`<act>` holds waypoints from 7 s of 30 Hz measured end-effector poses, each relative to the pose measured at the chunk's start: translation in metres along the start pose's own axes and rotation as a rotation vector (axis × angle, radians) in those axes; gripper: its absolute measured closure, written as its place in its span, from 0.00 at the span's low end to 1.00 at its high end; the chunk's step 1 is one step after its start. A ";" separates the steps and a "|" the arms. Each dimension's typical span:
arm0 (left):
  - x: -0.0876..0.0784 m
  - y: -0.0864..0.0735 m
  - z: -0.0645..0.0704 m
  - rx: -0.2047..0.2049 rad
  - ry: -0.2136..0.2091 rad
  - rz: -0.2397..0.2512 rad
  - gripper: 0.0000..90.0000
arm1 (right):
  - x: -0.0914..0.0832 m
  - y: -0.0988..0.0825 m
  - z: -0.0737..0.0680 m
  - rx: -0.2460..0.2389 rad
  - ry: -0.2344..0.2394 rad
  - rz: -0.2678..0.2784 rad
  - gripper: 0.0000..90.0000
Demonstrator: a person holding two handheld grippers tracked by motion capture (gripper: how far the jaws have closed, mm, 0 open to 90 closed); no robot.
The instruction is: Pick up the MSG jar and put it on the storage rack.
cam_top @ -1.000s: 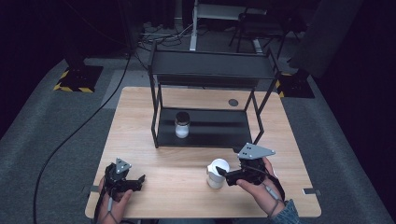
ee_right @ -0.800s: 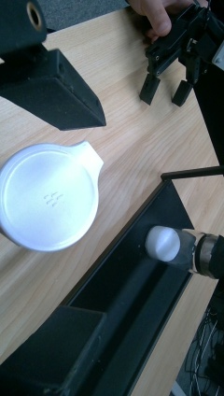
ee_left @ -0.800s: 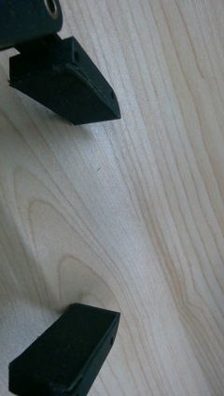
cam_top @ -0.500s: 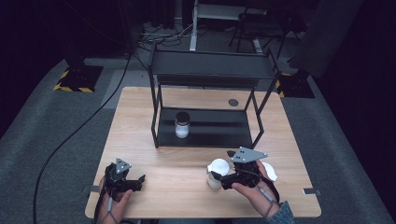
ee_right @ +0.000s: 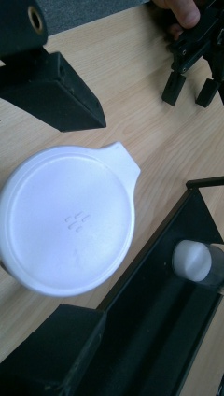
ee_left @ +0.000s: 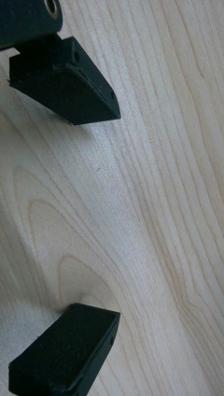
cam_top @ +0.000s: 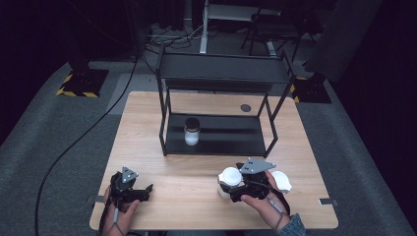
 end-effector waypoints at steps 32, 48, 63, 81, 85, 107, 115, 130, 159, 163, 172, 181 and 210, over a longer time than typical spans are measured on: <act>0.000 0.000 0.000 0.000 0.000 0.000 0.05 | 0.013 -0.009 0.001 -0.050 0.037 -0.067 0.34; 0.000 0.000 0.000 0.000 0.000 0.001 0.05 | 0.003 0.010 0.004 -0.064 0.018 -0.050 0.34; 0.000 0.000 0.000 0.000 0.000 0.000 0.05 | -0.006 0.036 0.016 -0.065 -0.004 -0.040 0.34; 0.000 0.000 0.000 -0.001 0.000 0.000 0.05 | -0.013 0.062 0.033 -0.057 -0.028 -0.042 0.34; 0.000 0.000 0.000 0.000 0.000 0.000 0.05 | -0.013 0.067 0.037 -0.050 -0.030 -0.038 0.34; 0.000 0.000 0.000 0.000 0.000 0.000 0.05 | -0.002 0.092 0.059 -0.062 -0.046 -0.042 0.34; 0.000 0.000 0.000 0.000 0.000 0.000 0.05 | 0.004 0.101 0.067 -0.067 -0.044 -0.041 0.34; 0.000 0.000 0.000 -0.001 0.000 -0.002 0.05 | 0.023 0.112 0.084 -0.070 -0.053 -0.027 0.34; 0.000 0.000 0.000 -0.002 0.000 0.000 0.05 | 0.070 0.116 0.116 -0.072 -0.056 -0.040 0.34; 0.000 0.000 0.000 -0.001 0.000 -0.001 0.05 | 0.075 0.116 0.117 -0.068 -0.051 -0.044 0.34; 0.000 0.000 0.000 0.006 0.002 -0.003 0.05 | 0.089 0.114 0.123 -0.059 -0.054 -0.052 0.34; 0.000 0.000 0.000 0.003 0.001 -0.001 0.05 | 0.101 0.109 0.130 -0.044 -0.063 -0.068 0.34; 0.000 0.000 -0.001 0.001 0.003 -0.001 0.05 | 0.120 0.092 0.135 -0.017 -0.050 -0.106 0.34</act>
Point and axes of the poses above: each handheld gripper's, and its own axes: x roughly forward along the jaws, y roughly out of its top, z roughly to its right, the point moved 3 cm from there along x, roughly forward along the jaws, and after that the axes turned 4 degrees about -y, right-handed, at the moved point
